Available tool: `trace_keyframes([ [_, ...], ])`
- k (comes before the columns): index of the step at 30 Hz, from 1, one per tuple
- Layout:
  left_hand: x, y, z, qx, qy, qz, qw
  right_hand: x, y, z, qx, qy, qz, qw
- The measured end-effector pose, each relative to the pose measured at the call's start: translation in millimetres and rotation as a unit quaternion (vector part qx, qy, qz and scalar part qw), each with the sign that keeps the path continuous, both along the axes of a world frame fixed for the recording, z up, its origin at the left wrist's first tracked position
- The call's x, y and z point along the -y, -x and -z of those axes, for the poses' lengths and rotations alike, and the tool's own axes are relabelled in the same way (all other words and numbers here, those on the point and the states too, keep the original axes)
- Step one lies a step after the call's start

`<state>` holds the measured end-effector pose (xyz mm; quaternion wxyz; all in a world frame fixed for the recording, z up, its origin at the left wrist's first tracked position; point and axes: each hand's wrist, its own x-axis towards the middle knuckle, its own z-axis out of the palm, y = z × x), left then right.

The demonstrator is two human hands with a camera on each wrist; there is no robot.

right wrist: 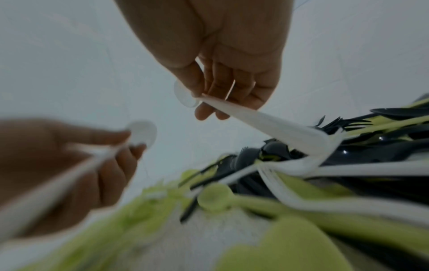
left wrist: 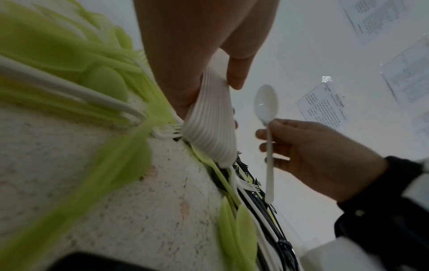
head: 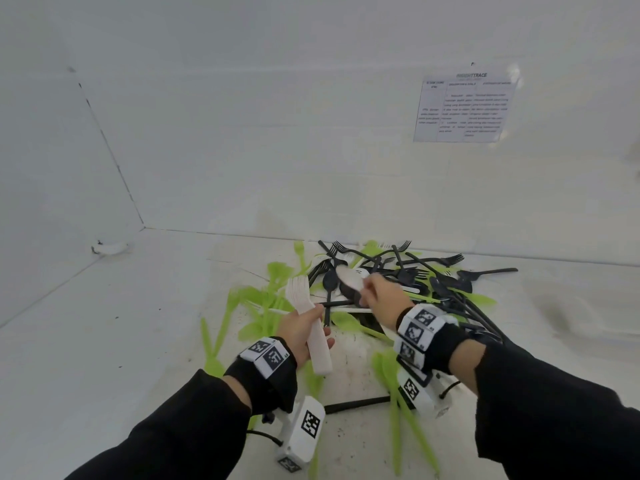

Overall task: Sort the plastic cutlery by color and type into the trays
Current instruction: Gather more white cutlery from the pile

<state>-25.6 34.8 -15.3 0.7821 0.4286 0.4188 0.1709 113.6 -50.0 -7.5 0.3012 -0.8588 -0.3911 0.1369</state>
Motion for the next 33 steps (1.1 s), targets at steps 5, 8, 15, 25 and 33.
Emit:
trace_keyframes([
  [5,13,-14,-5,0.054,0.005,0.031,0.998,13,-11,-28,-0.212,-0.137,0.025,0.967],
  [8,25,-25,-5,0.076,0.008,0.063,0.995,16,2,-25,-0.257,-0.119,-0.014,0.959],
  [15,49,-31,4,0.040,-0.019,0.082,0.996,25,25,1,-0.088,-0.057,0.036,0.994],
  [25,51,-40,13,0.004,-0.017,0.020,1.000,31,-34,16,0.007,0.039,-0.055,0.998],
  [33,38,-42,15,0.009,0.001,-0.021,1.000,40,-31,25,0.091,0.323,-0.255,0.907],
])
